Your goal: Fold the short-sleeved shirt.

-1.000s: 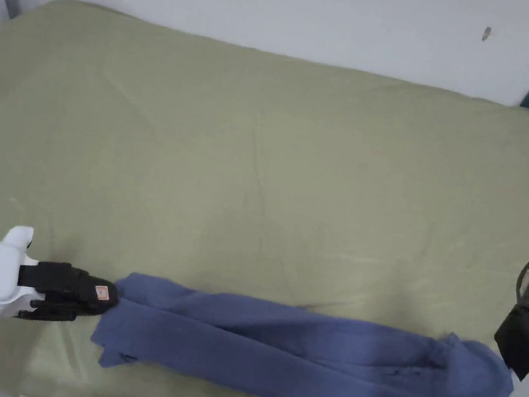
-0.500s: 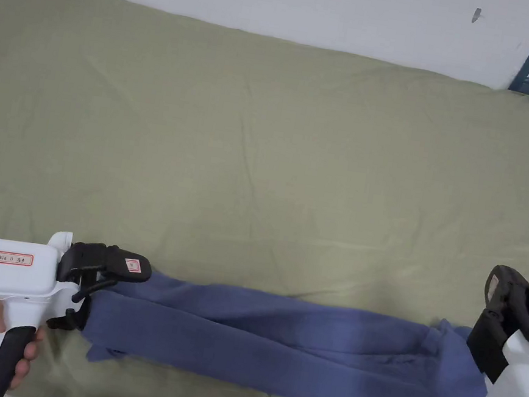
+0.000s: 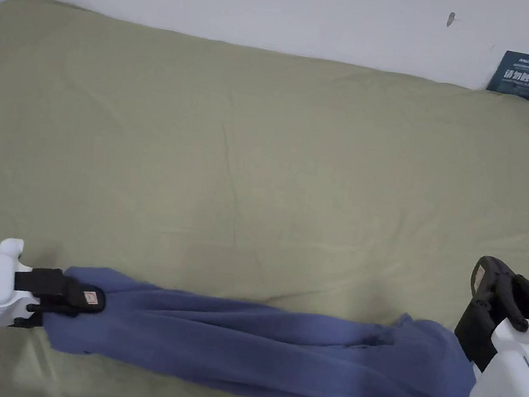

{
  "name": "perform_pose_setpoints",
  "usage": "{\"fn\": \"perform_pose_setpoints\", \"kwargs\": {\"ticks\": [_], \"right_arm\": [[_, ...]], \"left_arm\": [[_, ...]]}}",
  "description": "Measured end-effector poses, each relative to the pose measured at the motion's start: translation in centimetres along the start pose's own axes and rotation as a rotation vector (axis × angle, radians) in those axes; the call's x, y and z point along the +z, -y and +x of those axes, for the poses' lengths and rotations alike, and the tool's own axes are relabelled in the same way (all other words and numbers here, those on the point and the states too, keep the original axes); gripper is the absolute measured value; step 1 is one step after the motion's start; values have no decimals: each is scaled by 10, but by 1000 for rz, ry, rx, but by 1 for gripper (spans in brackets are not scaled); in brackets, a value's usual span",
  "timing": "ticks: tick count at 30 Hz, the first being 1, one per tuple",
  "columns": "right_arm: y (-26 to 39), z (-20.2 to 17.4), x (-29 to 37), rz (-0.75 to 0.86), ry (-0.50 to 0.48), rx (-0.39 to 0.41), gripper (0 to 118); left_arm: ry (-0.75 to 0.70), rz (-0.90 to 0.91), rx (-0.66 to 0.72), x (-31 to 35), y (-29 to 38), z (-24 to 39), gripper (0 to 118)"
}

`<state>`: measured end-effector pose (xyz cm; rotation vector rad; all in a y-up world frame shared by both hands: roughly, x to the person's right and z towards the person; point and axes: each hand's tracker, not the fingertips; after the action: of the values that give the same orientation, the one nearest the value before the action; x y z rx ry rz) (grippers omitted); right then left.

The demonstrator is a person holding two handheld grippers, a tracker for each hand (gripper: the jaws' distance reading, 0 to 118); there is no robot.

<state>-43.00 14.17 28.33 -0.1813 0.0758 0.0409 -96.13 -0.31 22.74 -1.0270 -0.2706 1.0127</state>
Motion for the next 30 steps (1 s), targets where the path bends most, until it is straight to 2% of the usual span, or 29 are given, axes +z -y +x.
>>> {"fn": "perform_pose_setpoints", "kwargs": {"ticks": [4, 11, 18, 22, 27, 28, 29, 30], "right_arm": [[-1, 3, -1, 11, -8, -11, 1], [-2, 13, 5, 24, -12, -28, 1], [0, 31, 12, 21, 5, -58, 1], [3, 42, 16, 16, 16, -72, 1], [10, 57, 16, -8, 40, -93, 1], [11, 60, 16, -13, 44, -96, 1], [13, 62, 16, -17, 51, -99, 1], [14, 65, 16, -25, 58, -104, 1]], "left_arm": [[-67, 91, 26, 46, -2, 2, 8], [-214, 85, -177, 53, 22, 80, 8], [-345, 21, -359, -13, 68, 188, 8], [-383, -31, -436, -70, 92, 221, 8], [-476, -103, -528, -162, 118, 233, 8], [-484, -111, -539, -182, 123, 232, 14], [-481, -108, -535, -197, 126, 229, 38], [-475, -143, -543, -214, 129, 224, 92]]}}
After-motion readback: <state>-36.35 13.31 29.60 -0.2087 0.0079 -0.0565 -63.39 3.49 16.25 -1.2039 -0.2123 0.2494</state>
